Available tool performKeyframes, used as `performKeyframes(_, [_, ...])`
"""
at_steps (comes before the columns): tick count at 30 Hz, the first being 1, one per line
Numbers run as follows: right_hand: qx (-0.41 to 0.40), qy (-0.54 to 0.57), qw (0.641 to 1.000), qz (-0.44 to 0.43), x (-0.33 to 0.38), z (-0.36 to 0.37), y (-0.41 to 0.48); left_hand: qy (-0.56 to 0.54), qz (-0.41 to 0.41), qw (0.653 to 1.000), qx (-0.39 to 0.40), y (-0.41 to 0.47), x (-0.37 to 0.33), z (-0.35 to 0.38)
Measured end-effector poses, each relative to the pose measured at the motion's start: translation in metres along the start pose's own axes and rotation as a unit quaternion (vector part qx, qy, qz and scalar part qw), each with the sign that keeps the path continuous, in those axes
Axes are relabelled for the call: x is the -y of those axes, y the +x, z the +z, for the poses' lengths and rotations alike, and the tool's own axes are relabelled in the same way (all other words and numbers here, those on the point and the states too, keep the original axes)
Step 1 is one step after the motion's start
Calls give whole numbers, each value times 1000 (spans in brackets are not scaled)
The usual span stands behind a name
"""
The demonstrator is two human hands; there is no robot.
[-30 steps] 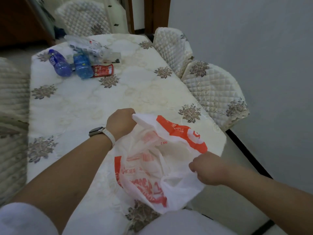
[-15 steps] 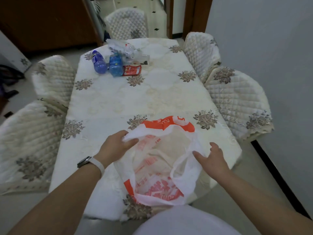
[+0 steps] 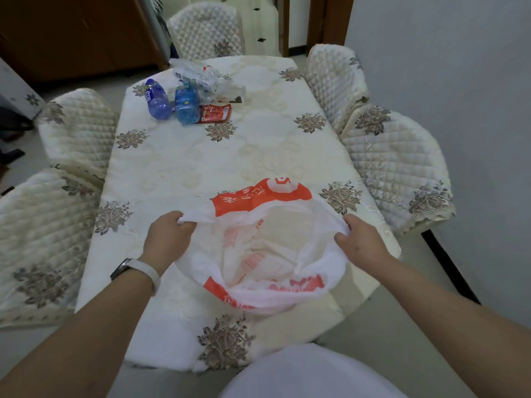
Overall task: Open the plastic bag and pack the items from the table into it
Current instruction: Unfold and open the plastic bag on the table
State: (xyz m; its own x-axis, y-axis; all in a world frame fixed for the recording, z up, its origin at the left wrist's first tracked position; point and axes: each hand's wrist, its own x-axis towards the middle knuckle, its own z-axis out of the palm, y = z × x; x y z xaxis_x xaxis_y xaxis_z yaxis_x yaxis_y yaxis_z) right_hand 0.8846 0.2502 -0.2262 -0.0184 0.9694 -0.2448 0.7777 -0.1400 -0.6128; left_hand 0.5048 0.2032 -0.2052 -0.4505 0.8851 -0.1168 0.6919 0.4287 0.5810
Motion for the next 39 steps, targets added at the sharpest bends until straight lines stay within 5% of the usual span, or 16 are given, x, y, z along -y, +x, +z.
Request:
performKeyframes(14, [21, -45, 997, -58, 11, -10, 18, 3, -32, 998, 49, -7, 10, 3])
performKeyframes(27, [-13, -116, 980, -159, -21, -15, 3, 29, 15, 999, 12, -36, -13, 10])
performKeyframes(39, [-26, -167, 911, -377, -17, -29, -12, 184, 138, 970, -78, -117, -48, 22])
